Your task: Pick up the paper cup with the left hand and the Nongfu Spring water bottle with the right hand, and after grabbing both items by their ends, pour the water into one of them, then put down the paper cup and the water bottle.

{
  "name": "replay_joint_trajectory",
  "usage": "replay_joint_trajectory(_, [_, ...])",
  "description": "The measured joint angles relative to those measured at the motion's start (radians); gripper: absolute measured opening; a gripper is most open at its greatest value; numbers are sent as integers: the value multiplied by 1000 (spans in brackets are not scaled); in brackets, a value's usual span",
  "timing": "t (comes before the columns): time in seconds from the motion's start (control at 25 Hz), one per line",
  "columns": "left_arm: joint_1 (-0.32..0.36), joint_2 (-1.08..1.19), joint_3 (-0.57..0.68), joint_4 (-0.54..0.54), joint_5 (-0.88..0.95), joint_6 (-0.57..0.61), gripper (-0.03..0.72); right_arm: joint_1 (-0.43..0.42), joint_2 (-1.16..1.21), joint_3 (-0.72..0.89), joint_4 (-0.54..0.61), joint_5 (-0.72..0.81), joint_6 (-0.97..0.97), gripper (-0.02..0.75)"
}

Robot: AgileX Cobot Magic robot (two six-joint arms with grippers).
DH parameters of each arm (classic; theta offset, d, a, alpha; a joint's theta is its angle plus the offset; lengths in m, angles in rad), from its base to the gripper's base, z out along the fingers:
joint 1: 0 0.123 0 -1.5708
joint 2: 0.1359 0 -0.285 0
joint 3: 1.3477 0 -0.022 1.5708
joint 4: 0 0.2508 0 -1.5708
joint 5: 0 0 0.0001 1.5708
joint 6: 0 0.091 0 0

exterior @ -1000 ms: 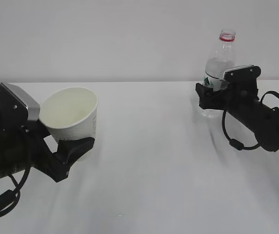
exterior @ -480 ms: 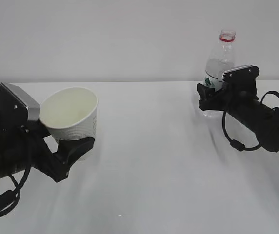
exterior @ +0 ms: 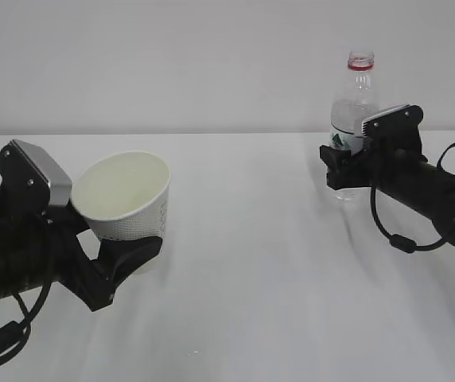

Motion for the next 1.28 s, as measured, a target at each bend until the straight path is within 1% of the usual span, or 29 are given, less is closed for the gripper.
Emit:
replay_joint_trajectory(0.12, [0, 0, 0, 20, 0, -34, 575, 0, -47, 39, -2, 2, -2, 515])
replay_joint_trajectory(0.36, [0, 0, 0, 101, 0, -74, 574, 0, -161, 121, -37, 2, -4, 515])
replay_joint_trajectory(0.52, [0, 0, 0, 182, 0, -140, 574, 0, -239, 187, -44, 2, -4, 515])
replay_joint_trajectory(0.64, [0, 0, 0, 232, -2, -167, 574, 0, -296, 240, -55, 4, -4, 515])
replay_joint_trajectory(0.88, [0, 0, 0, 317, -24, -212, 573, 0, -426, 338, -116, 39, -4, 515])
replay_joint_trajectory(1.12, [0, 0, 0, 370, -112, -234, 564, 0, -552, 411, -168, 72, 19, 515])
replay_joint_trajectory(1.28, [-2, 0, 0, 408, -136, -248, 564, 0, -630, 437, -246, 133, 52, 515])
